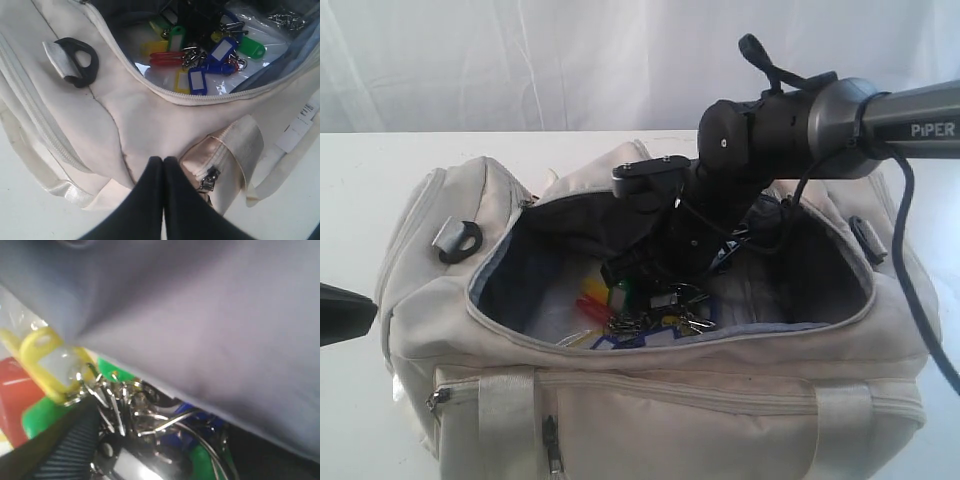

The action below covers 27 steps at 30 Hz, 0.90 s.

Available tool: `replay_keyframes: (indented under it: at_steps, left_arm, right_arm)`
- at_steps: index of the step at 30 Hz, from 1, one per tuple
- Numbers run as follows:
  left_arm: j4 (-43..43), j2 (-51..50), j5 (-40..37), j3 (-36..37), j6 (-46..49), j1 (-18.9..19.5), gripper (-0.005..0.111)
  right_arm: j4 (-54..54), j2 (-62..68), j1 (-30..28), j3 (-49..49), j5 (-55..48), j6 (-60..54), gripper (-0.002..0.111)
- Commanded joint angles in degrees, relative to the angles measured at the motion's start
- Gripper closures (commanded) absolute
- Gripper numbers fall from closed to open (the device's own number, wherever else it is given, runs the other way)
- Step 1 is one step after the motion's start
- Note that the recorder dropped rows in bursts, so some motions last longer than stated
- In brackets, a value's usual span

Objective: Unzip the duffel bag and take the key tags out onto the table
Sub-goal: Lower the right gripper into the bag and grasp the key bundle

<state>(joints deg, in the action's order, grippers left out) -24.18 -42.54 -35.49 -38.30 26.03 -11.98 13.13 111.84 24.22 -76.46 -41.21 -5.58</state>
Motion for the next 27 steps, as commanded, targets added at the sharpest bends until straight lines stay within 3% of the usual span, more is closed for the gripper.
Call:
replay_keyframes:
  at_steps: [1, 8, 16, 21, 26, 27]
  left_arm:
    - [-0.8, 0.5, -0.1, 0.2, -0.3, -0.3, 0.107]
    - [-0.8, 0.5, -0.1, 0.2, -0.3, -0.3, 0.107]
    - [-0.9, 0.5, -0.1, 0.2, -0.3, -0.3, 0.107]
    - [-0.9, 0.5, -0.1, 0.2, -0.3, -0.3, 0.107]
    - [-0.9, 0.5, -0.1, 0.2, -0.3, -0.3, 0.107]
    - [-0.9, 0.5, -0.1, 0.2, -0.3, -0.3, 0.107]
  right_arm:
    - [0.3, 1.5, 1.4, -2.2, -0.1, -1.6, 0.045]
    - [4.1, 1.0, 1.6, -4.2, -2.9, -6.1, 0.03]
    - [3.8, 3.9, 1.6, -4.2, -5.9, -7.8, 0.032]
    - [2.2, 5.4, 1.6, -4.2, -7.5, -7.0, 0.065]
    - [1.2, 4.7, 1.6, -4.2, -9.6, -7.3, 0.108]
    - [0.5, 4.2, 1.6, -4.2, -9.8, -7.3, 0.108]
